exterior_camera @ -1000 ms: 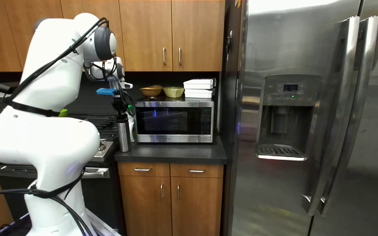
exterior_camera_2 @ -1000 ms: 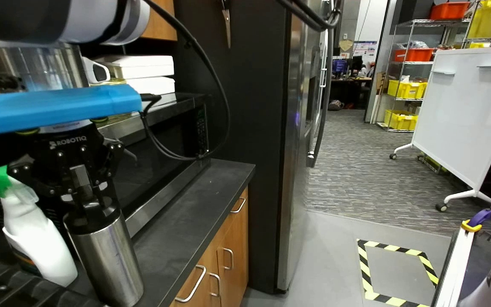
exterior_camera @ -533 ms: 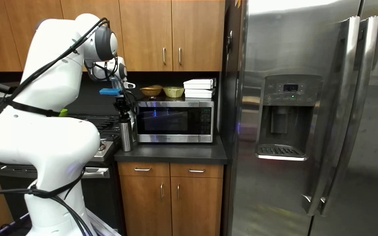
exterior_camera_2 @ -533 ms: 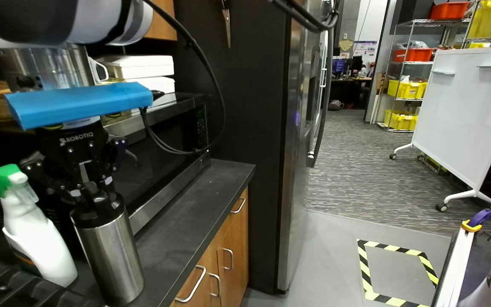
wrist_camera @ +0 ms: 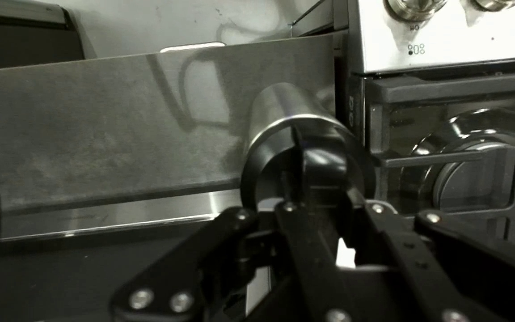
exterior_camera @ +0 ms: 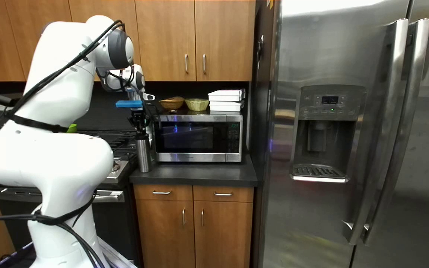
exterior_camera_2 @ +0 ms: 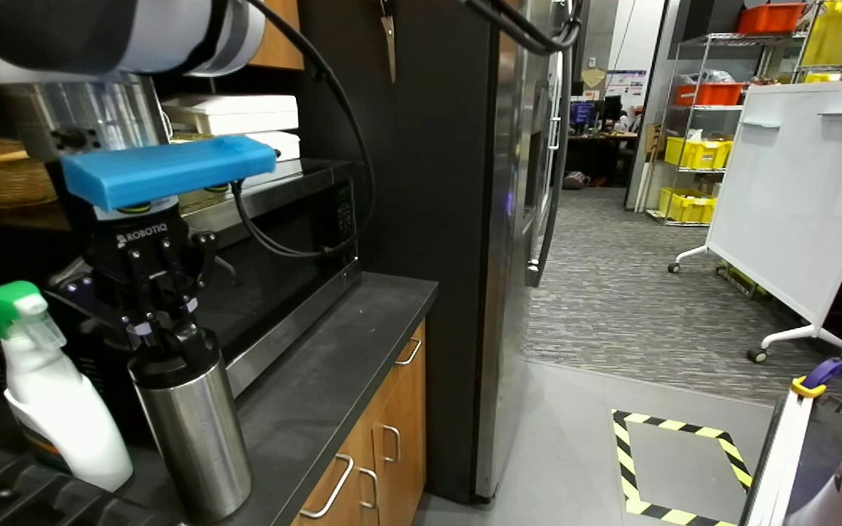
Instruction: Remove the black lid from the silver bottle
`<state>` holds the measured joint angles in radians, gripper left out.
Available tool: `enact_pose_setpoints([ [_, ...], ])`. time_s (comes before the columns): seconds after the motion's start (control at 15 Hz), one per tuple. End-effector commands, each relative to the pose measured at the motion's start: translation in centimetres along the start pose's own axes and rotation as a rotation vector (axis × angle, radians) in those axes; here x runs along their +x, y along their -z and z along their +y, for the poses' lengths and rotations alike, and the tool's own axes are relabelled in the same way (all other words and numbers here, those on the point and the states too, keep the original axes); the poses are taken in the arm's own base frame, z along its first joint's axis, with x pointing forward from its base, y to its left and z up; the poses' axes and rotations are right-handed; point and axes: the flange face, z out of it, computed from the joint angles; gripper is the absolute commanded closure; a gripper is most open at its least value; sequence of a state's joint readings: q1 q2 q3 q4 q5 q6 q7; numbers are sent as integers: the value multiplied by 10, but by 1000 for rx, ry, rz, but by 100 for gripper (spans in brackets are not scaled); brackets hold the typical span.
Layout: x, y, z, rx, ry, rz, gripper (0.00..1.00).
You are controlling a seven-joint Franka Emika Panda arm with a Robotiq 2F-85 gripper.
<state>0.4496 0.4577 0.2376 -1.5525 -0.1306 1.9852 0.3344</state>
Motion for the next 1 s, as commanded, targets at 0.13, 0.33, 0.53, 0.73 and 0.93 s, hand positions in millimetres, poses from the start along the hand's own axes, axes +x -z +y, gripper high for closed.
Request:
enact_pose_setpoints([
  [0.13,-3,-3,6,10,162,-42,94],
  [0.33,-3,-2,3,10,246,-44,94],
  [0.53,-5,0,-2,19,346,-50,94],
  [0.73,-7,1,-6,19,453,-69,94],
  [0.93,-8,3,-5,15,530,-87,94],
])
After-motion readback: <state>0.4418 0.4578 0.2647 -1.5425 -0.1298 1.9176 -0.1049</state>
